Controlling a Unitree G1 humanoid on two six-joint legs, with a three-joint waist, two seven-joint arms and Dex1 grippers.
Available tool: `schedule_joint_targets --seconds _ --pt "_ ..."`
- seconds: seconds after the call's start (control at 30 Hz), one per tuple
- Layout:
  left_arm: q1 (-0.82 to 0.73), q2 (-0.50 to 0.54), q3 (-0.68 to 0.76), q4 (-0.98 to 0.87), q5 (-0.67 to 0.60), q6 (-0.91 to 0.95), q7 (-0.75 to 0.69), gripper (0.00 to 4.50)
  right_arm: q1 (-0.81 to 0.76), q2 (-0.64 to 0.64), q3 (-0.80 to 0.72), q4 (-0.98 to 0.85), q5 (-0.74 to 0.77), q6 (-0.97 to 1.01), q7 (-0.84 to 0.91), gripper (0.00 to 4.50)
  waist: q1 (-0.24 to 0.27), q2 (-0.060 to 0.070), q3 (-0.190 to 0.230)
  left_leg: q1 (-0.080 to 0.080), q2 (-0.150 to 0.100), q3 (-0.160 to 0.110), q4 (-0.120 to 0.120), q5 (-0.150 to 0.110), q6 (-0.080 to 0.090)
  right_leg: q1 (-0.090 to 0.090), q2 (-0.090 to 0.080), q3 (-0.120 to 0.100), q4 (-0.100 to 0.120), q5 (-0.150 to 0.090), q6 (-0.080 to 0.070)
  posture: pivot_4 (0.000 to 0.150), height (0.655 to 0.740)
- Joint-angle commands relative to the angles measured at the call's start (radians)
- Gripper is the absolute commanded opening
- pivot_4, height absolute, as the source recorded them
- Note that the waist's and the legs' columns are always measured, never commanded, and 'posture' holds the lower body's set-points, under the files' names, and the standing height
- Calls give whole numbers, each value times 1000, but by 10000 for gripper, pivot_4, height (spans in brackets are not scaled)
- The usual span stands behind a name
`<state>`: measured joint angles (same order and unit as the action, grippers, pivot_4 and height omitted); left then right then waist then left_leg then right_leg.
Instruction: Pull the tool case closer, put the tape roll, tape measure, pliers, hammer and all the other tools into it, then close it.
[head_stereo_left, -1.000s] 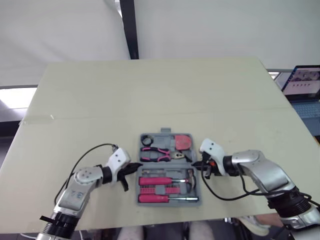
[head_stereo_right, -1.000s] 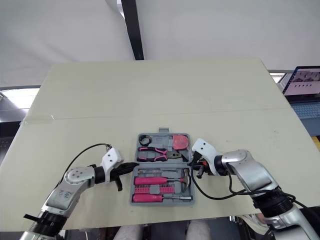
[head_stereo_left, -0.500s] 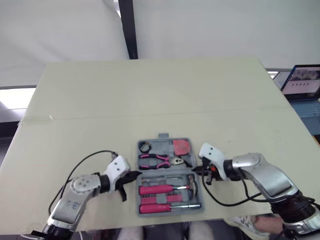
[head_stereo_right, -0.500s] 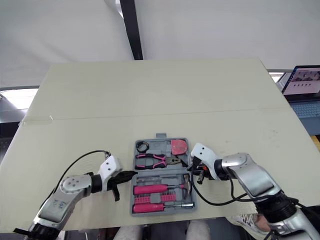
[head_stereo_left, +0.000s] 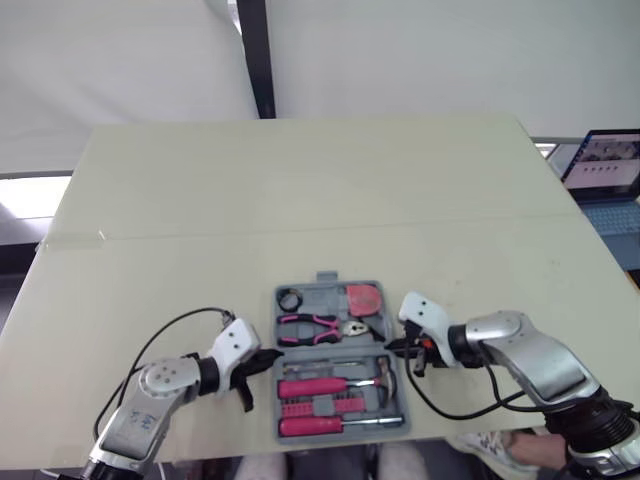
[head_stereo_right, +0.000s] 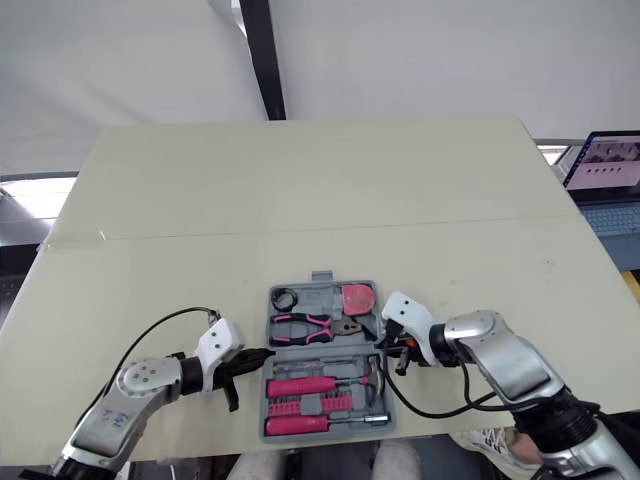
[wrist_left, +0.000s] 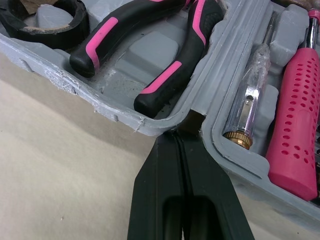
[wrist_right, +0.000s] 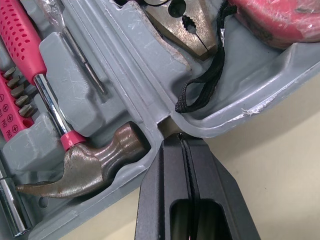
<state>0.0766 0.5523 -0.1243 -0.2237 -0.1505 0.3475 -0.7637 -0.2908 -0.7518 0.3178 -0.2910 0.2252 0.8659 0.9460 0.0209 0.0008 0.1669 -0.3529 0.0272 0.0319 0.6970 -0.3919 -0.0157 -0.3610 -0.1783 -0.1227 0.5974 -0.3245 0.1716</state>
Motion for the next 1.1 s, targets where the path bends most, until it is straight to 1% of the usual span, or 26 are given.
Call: schedule_joint_targets --seconds 0.03,0.87,1.1 --pt "20 2 -23 -18 -9 2 -15 426 14 8 17 -62 41 2 29 0 0 0 0 0 0 0 0 0 0 0 0 0 0 0 0 1500 7400" --pt "67 3 -6 -68 -20 22 -11 426 17 20 25 -58 44 1 24 0 0 0 0 0 0 0 -1 0 0 0 0 0 -1 0 0 1500 7400" --pt "61 10 17 -53 -14 21 -3 426 17 23 27 -58 44 3 23 0 0 0 0 0 0 0 -1 0 0 0 0 0 -1 0 0 1500 7400"
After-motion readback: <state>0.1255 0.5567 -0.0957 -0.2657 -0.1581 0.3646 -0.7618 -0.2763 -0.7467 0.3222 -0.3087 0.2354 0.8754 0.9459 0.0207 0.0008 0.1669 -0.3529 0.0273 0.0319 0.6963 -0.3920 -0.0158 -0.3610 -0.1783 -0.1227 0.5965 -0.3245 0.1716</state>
